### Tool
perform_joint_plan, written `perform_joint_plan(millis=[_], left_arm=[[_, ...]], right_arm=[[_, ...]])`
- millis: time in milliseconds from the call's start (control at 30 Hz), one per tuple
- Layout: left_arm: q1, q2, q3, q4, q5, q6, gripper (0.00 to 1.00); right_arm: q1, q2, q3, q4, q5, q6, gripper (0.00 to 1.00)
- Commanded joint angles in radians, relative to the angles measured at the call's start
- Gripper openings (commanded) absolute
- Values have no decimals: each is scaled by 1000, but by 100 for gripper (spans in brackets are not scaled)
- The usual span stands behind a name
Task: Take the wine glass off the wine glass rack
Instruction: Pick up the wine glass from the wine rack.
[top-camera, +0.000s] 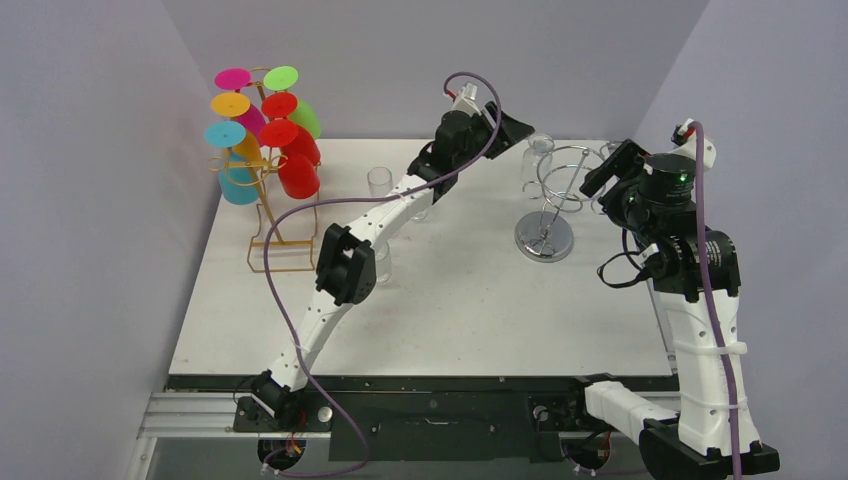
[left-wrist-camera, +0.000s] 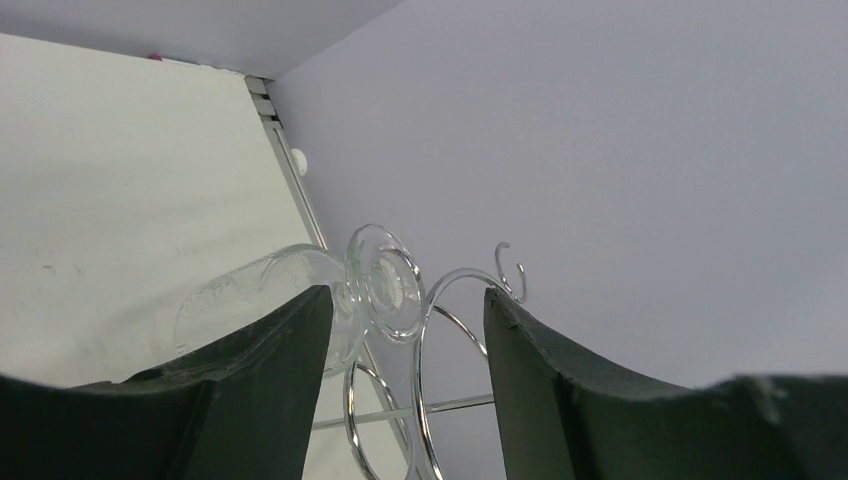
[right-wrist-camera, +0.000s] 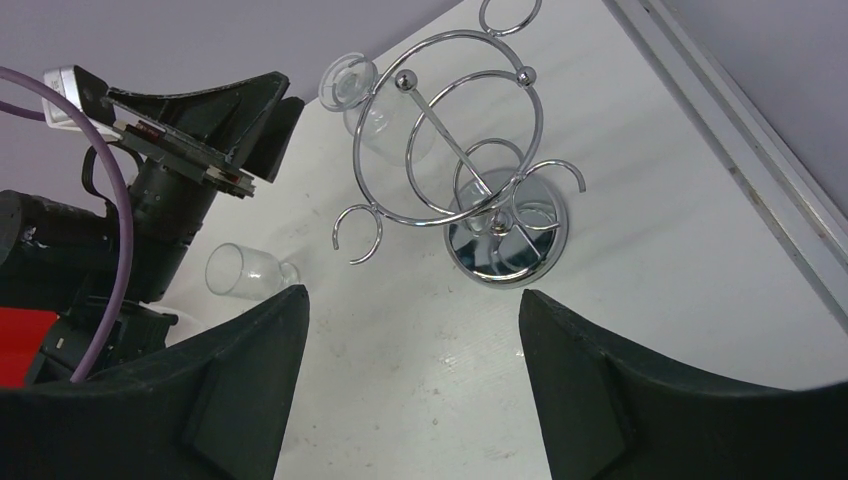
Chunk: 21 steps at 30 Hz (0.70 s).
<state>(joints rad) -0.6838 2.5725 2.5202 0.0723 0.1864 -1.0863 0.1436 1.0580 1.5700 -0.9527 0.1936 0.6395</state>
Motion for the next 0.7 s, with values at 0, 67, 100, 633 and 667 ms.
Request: perform_joint_plan(millis=[0, 67, 100, 633, 667], left_arm=[[-11, 20, 58, 96, 0, -21, 53], [-11, 31, 64, 98, 0, -29, 51], [-11, 35, 68, 99, -1, -34, 51], [-17, 101, 94, 155, 18, -107, 43], [-18, 102, 94, 158, 18, -108, 42]], right_arm=[[-6, -12, -6, 1, -18, -18, 72], [-6, -17, -11, 0, -19, -20, 72], [-7, -18, -12, 0, -19, -21, 72], [-7, -34, -36, 14, -28, -19, 72], [-7, -35, -37, 16, -27, -19, 72]])
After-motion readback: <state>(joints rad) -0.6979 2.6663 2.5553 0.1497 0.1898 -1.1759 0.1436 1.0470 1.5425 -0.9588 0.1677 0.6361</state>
